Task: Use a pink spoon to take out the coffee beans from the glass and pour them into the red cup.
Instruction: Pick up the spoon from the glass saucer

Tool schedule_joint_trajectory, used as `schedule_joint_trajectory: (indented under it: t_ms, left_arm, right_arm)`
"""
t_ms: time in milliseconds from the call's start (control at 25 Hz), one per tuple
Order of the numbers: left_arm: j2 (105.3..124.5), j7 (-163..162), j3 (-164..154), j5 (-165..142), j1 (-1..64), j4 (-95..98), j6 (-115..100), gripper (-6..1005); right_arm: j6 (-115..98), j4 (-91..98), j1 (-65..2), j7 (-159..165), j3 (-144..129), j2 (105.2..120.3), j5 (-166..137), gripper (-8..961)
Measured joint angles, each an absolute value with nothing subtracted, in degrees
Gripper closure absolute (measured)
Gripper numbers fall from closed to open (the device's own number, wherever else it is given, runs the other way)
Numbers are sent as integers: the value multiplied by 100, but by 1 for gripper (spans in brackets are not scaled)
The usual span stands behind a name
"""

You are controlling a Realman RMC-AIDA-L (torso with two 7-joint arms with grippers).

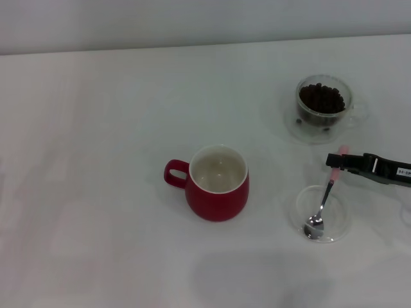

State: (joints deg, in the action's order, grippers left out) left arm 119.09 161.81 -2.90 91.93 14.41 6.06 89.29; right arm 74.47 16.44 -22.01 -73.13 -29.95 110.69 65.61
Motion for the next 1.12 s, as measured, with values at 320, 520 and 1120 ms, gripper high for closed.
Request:
schedule_joint_trajectory:
  t_ms: [320, 520, 1120]
  left_arm:
    - [11910, 16181, -290, 9193, 1441, 606, 8929, 522]
    - [11909, 16181, -290, 9193, 1441, 606, 8930, 522]
    - [11909, 16181, -290, 9193, 1452, 591, 8851, 523]
  right_arm:
    - [7354, 1674, -2317, -7171, -2998, 11046, 6453, 732]
    - [7298, 1683, -2320, -7139, -2966, 11025, 6450, 672]
    - [7224, 1695, -2308, -7122, -2975, 11011, 6456, 780]
